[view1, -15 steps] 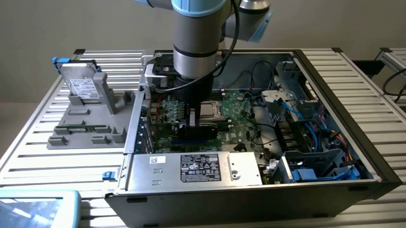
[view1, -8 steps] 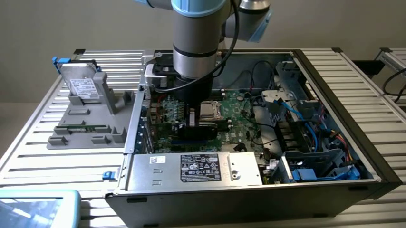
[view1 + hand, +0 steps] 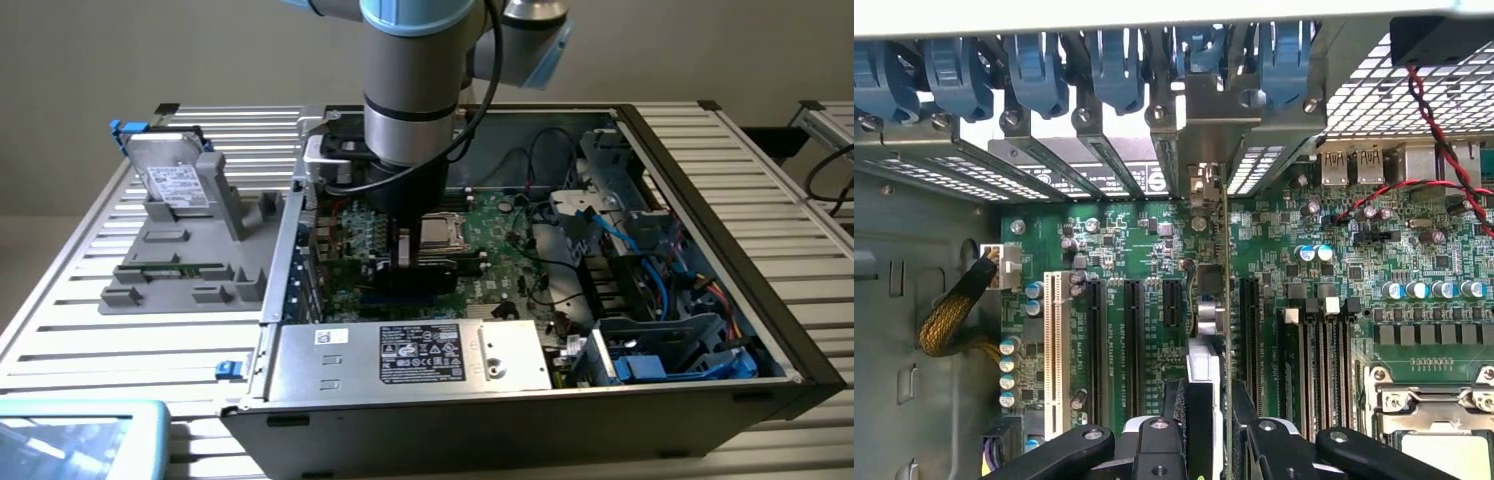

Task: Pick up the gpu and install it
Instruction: 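Insert the gpu into the slot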

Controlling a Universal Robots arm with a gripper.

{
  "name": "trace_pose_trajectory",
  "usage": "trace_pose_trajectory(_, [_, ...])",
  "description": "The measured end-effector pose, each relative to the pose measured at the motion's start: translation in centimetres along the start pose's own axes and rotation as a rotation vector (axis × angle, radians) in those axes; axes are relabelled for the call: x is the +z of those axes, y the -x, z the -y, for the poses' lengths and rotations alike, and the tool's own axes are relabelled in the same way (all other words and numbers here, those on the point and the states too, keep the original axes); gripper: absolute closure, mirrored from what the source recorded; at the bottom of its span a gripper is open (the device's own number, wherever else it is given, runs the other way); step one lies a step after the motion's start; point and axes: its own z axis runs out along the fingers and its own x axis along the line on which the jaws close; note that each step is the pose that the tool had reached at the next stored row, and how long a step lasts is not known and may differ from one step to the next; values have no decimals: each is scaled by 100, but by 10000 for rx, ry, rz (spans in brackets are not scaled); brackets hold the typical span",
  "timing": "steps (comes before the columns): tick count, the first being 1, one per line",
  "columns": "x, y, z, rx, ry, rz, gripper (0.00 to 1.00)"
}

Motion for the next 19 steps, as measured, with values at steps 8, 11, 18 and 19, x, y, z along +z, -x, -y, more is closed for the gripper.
trace_pose_trajectory(8, [0, -6, 0, -1, 0, 0, 72])
trace_pose_trajectory(11, [1, -7, 1, -2, 0, -1, 72])
trace_pose_trajectory(18, [2, -7, 1, -40, -2, -3, 72])
trace_pose_trajectory(19, [3, -7, 1, -48, -2, -3, 72])
